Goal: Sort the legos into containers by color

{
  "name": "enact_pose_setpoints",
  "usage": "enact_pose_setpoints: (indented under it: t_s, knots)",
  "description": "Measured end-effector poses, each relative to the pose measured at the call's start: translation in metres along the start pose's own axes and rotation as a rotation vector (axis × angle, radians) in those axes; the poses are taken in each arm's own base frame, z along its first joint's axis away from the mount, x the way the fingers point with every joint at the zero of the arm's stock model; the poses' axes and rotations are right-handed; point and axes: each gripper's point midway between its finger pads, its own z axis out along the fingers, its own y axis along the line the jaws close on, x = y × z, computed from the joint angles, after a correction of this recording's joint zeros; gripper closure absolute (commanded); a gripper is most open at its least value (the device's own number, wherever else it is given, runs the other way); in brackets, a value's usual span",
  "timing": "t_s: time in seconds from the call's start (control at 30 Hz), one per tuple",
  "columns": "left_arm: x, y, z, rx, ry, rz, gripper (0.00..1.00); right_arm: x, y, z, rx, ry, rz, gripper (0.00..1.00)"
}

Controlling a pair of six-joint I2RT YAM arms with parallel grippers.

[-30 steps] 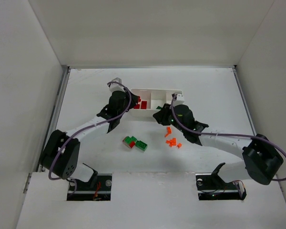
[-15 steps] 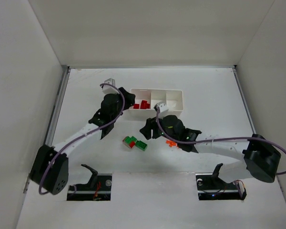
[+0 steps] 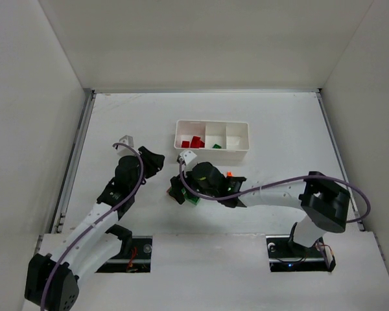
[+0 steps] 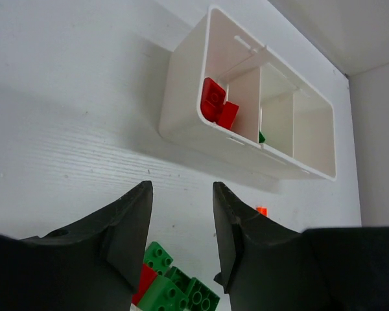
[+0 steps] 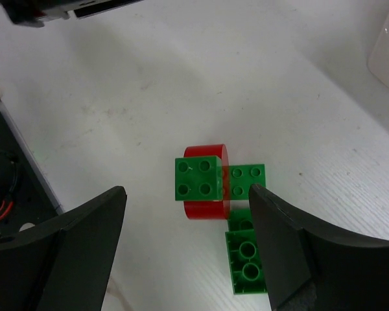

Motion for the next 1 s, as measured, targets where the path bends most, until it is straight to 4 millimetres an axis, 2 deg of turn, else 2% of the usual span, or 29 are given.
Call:
enact_pose_setpoints:
  t_s: [0.27,0.47,0.8,0.93,1.0]
  knots:
    - [0.005,0.011,-0.005,-0.011,0.033,-0.05,0.61,0.022,-0.006,0.023,0.032,0.09,-0.028,0.24]
    - [0.008,0.018,-0.006,-0.019,0.044,-0.074,0.61,0.039,-0.012,0.03,0.052,0.151,-0.041,0.33]
    - [0.008,0.019,-0.006,-0.016,0.052,-0.083,0.61,0.048,-0.01,0.042,0.06,0.201,-0.049,0.4]
    - [0.007,0.02,-0.006,-0.018,0.05,-0.084,0.61,0.055,-0.009,0.044,0.062,0.225,-0.063,0.51]
    - [0.007,0.02,-0.006,-0.018,0.049,-0.084,0.6,0.056,-0.009,0.045,0.064,0.23,-0.074,0.62]
